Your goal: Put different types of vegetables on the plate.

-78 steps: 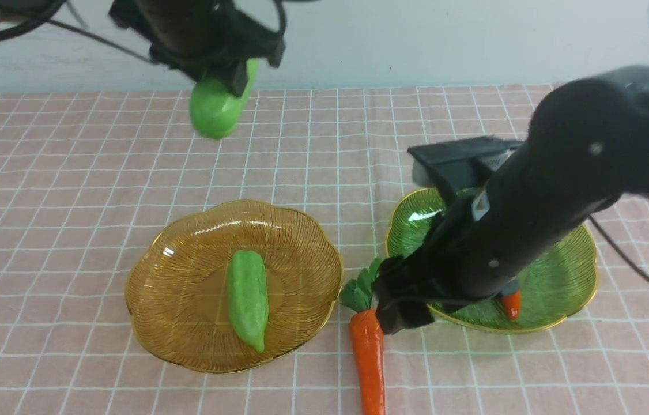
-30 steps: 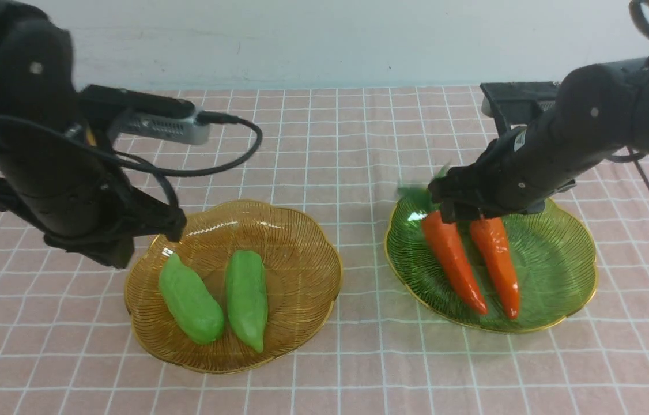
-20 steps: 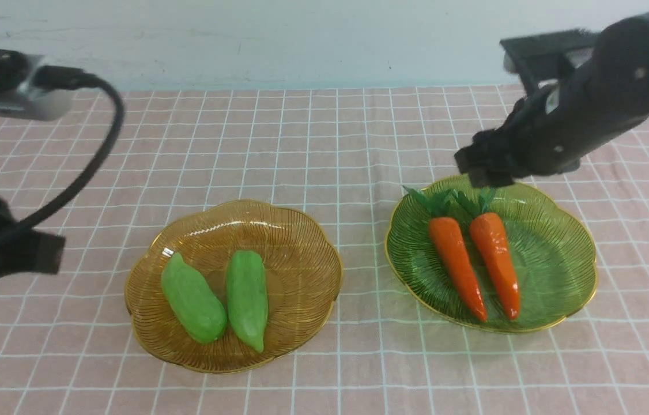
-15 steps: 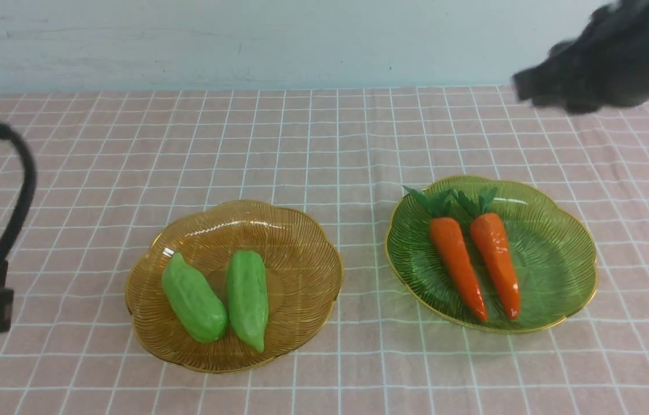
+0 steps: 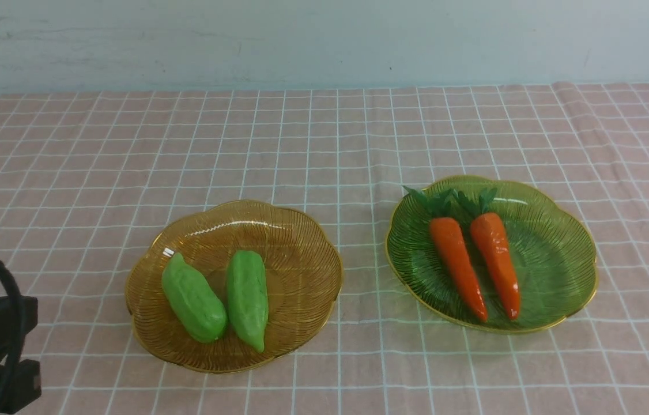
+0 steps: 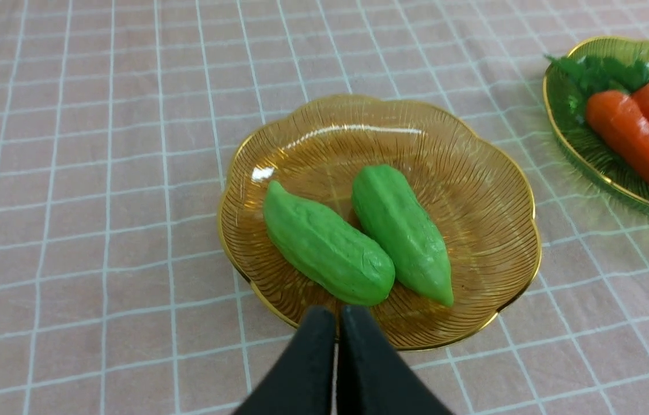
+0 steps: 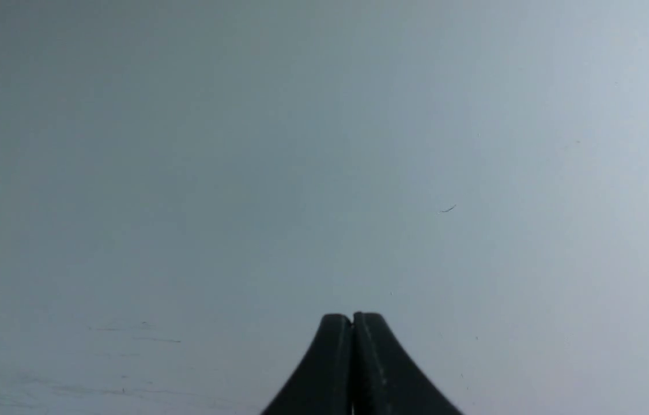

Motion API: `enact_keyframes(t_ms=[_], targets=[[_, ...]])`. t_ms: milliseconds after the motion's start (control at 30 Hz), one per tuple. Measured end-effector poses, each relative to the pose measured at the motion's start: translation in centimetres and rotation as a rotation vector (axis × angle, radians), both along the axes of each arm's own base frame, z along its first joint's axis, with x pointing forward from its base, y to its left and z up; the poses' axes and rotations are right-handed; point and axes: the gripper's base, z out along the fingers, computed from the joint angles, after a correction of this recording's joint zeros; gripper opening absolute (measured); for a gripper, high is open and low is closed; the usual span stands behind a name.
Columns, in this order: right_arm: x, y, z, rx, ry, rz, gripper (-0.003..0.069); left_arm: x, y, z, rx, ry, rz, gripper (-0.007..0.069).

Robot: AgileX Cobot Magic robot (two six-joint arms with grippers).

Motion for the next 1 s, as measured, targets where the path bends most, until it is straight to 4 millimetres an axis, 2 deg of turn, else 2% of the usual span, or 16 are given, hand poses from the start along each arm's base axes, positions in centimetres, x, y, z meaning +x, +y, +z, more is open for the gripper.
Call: enact_keyframes(t_ms=[333,800,900,967,1000], targets=[[0.0,0.0,0.0,-0.004,-0.002,-0.002,-0.0015,-2.4,0.8,-0.3,-0.024,-0.084,0.001,-0.0003],[0.0,0.0,0.0,-0.004,-0.001,-0.002,-0.0015,-2.4,0.9,-0.5,-0.008,-0.088,-0.001,-0.0003],[0.0,0.0,0.0,-0.004,-0.001,-0.002,-0.0015,-2.4,1.0,-1.4,0.009,-0.156,-0.006,-0.0003],[0.0,0.0,0.0,-0.004,-0.001,-0.002,-0.0015,-2.5,1.2,-2.9,0.036,-0.224,0.012,-0.0003],[0.0,0.0,0.0,-0.004,-0.001,-0.002,-0.0015,-2.5,1.4,-4.3,0.055,-0.25,0.036,-0.0003]])
